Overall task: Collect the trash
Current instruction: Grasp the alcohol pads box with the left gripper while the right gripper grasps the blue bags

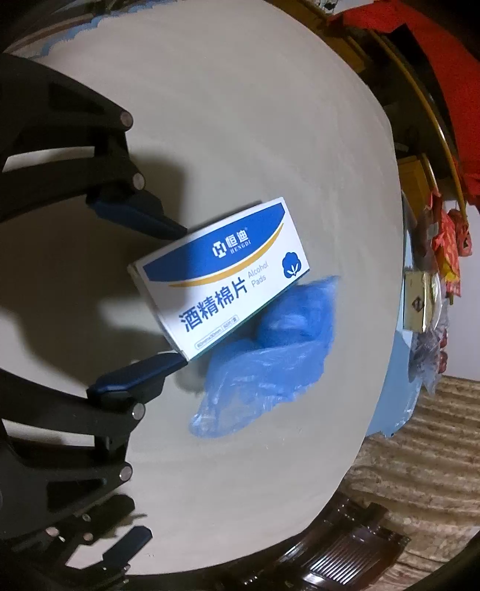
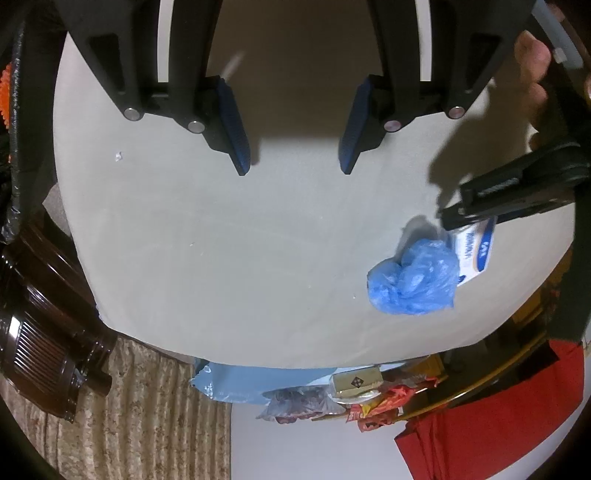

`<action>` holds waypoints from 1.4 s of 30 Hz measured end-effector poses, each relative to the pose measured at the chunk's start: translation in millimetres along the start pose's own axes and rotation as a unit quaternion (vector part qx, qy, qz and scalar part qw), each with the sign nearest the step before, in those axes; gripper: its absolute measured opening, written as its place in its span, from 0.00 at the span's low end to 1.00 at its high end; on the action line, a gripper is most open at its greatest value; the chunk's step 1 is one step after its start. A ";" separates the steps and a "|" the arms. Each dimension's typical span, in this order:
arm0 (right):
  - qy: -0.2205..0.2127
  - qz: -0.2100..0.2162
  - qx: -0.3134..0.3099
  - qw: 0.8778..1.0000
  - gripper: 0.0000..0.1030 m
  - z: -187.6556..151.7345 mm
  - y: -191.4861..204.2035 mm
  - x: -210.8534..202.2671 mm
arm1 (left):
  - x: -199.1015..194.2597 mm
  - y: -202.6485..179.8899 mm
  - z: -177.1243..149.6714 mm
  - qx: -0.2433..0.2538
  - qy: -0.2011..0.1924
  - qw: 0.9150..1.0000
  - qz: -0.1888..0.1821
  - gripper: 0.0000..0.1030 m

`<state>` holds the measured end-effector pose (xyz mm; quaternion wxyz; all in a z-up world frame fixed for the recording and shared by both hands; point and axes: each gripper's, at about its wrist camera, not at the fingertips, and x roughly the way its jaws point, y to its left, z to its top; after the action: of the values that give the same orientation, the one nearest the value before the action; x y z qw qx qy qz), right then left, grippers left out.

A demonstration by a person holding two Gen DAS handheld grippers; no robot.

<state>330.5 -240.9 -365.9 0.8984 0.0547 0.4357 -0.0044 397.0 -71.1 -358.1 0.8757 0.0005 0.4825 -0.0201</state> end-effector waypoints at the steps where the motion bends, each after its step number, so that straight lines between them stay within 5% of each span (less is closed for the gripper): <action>1: 0.001 0.000 0.000 1.000 0.49 -0.2 -0.4 0.1 | -1.0 4.2 -1.0 -0.001 0.000 1.000 -0.001 0.59; 21: -0.010 0.030 -0.009 0.999 0.49 12.9 48.3 -2.4 | -16.1 54.7 -11.0 0.018 -0.011 1.000 -0.003 0.59; 27: -0.010 0.032 -0.024 0.999 0.49 18.3 68.3 2.6 | -8.5 70.4 -17.7 0.017 0.003 1.000 -0.001 0.80; 32: -0.010 0.029 -0.027 0.999 0.49 22.5 73.7 5.8 | -7.7 72.6 -12.3 -0.006 0.003 1.000 -0.008 0.84; 37: -0.021 0.033 -0.026 0.999 0.49 32.5 79.0 5.0 | -4.8 69.4 -7.0 -0.006 -0.003 1.000 -0.006 0.84; 40: -0.025 0.038 -0.026 0.999 0.49 40.1 86.4 8.7 | 1.0 72.7 -5.1 -0.007 0.003 1.000 -0.009 0.62; 42: -0.026 0.041 -0.027 0.998 0.49 43.2 92.9 12.4 | 3.2 75.3 -4.2 -0.003 -0.004 1.000 -0.008 0.62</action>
<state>377.1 -152.4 -340.3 0.9100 0.0478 0.4095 0.0431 397.8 4.2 -364.4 0.8772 -0.0064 0.4794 -0.0258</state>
